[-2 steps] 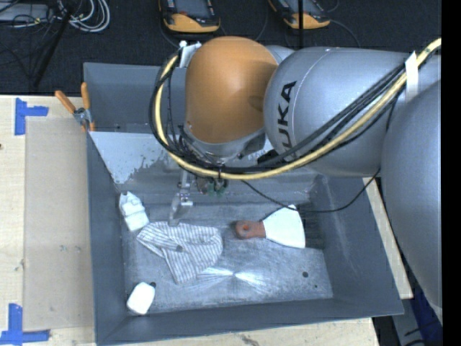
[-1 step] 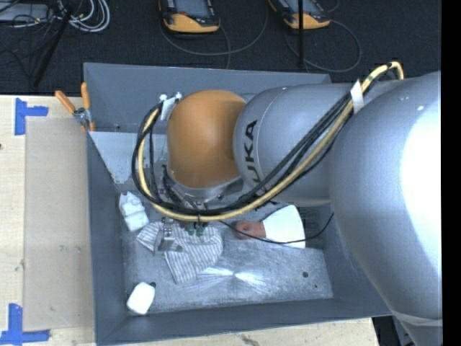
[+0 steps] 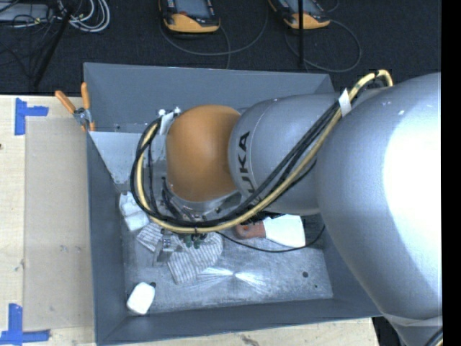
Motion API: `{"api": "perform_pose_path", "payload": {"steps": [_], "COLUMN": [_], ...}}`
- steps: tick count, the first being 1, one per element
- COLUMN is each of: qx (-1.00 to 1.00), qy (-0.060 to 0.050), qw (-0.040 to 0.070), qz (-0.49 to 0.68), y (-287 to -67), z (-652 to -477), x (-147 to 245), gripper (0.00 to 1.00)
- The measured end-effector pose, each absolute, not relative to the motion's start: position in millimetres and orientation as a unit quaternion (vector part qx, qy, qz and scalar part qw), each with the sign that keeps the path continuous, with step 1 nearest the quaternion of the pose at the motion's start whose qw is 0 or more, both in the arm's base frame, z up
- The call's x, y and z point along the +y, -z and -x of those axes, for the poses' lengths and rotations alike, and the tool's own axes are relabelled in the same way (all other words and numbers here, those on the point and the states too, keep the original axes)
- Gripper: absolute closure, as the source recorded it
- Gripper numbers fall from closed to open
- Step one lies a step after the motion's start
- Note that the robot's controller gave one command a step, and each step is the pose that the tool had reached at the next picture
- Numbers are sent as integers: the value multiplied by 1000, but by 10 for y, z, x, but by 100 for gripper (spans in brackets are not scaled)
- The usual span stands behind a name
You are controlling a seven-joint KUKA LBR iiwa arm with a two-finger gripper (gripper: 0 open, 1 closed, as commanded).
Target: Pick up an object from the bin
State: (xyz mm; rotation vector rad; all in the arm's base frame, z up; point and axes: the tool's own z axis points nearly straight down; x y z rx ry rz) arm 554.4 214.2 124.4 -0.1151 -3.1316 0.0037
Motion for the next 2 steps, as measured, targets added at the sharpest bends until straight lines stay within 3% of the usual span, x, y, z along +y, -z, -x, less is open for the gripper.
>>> {"api": "perform_pose_path", "payload": {"steps": [1,2], "qx": [-991,-992], "qy": [0,1], "qw": [0,-2], "qz": [137,127], "y": [-1541,-1046], "z": [-5598,-5620], "x": [2142,2080], "gripper": [0,0]}}
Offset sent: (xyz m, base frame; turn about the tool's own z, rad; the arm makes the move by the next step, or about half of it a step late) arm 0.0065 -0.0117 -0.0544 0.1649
